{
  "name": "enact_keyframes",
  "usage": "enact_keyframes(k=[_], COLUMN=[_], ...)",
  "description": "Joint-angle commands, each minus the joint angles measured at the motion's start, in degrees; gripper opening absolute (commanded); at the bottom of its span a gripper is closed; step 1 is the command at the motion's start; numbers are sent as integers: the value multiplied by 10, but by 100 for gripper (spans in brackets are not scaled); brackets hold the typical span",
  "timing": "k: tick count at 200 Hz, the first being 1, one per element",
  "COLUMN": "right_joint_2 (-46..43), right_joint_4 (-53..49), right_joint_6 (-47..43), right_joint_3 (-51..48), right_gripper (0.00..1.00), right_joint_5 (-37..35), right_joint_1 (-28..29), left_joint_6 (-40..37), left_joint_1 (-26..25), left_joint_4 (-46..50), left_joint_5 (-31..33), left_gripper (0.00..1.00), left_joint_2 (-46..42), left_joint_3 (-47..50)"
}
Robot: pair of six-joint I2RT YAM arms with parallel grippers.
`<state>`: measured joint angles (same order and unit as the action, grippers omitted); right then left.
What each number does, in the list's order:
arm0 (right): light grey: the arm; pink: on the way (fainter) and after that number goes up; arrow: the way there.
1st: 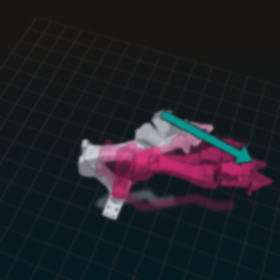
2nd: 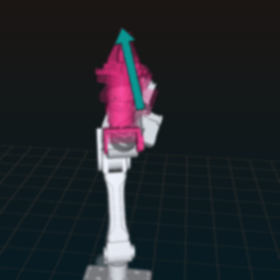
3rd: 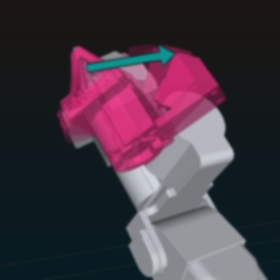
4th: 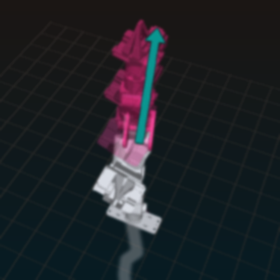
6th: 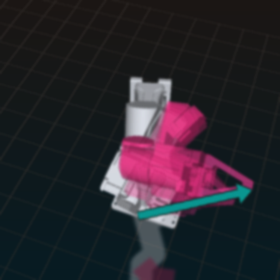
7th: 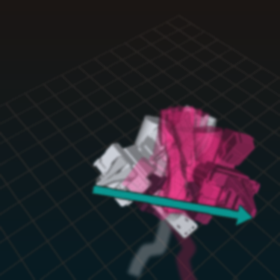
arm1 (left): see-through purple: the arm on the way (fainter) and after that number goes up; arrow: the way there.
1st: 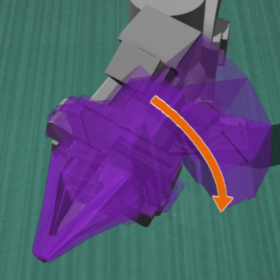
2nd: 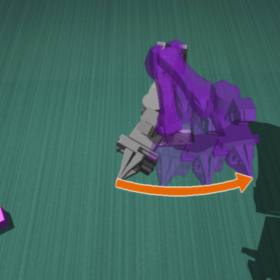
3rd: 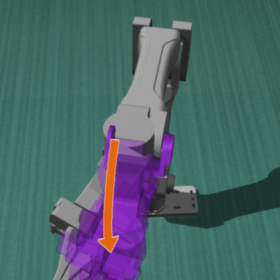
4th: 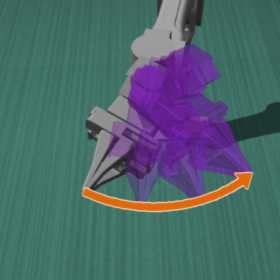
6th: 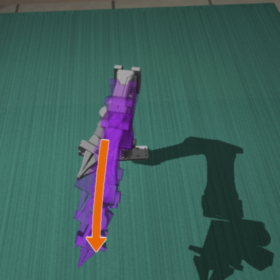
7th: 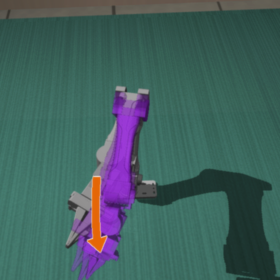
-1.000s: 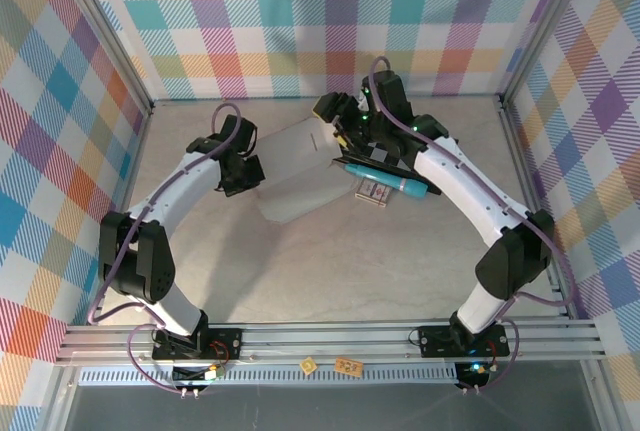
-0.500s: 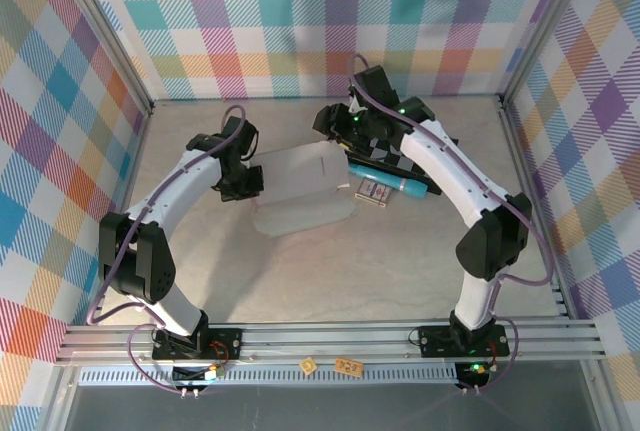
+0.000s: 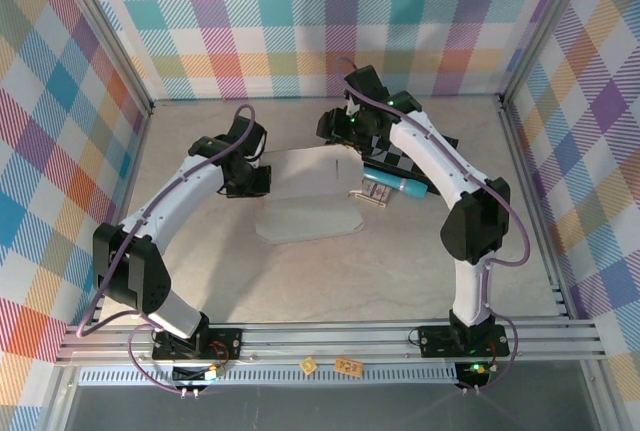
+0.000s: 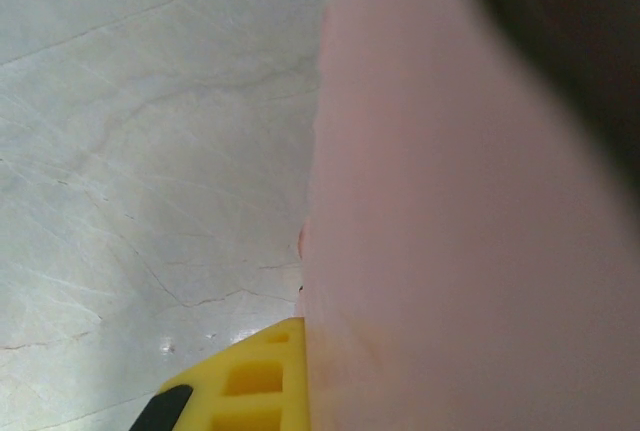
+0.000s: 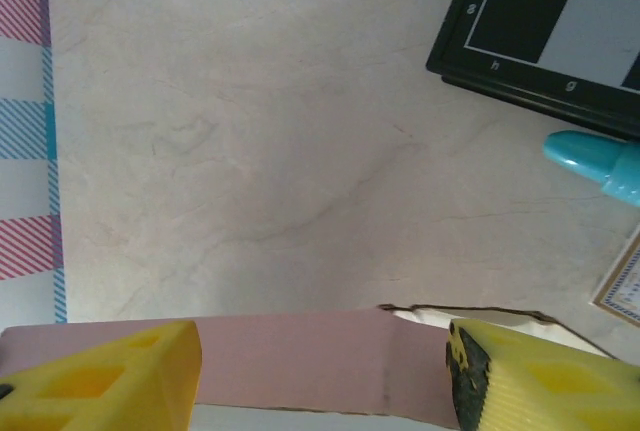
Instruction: Fold the paper box
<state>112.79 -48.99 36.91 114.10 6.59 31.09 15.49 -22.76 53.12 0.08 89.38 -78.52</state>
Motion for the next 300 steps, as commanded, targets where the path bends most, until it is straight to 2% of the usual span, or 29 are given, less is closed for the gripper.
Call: enact_keyframes(k=[1,39,93,181,192,216,233,246,262,300], right_joint_2=[-3,-13,-32,-35,-42,-88,-145,-193,-244,-285], right_joint_4=[-13,-2,25,82,86,92,118,140,163,174], right_joint_6=[-22,-6,22,108,106,86,67,55,32,6], right_joint_3=[-9,-21,-43,-40,-41,-71,-129,-187,-258,-381], right_gripper=[66,63,55,29,33,59,67,67,62,53], right_joint_5=[0,25,41,87,81,49,34,27,27,48], right_joint_1=[-1,-2,-1,-1,-2,-6,-12,-19,-21,-22], left_joint_6=[-9,-7,-7,-4,-3,-1,-3,-5,-8,-14], left_joint_1=[-7,-8,-13,-16,-16,-16,-15,-15,-16,-16], left_joint_4=[-11,-15,-34,-61,-64,-76,-82,-89,-94,-106], left_joint_5=[7,9,7,9,13,20,20,20,23,21], left_gripper=[0,0,0,0,0,0,0,0,0,0], left_joint_2=[-13,-8,0,4,1,-5,-8,-10,-13,-19], left_joint_3=[6,4,-2,8,10,16,17,18,18,18])
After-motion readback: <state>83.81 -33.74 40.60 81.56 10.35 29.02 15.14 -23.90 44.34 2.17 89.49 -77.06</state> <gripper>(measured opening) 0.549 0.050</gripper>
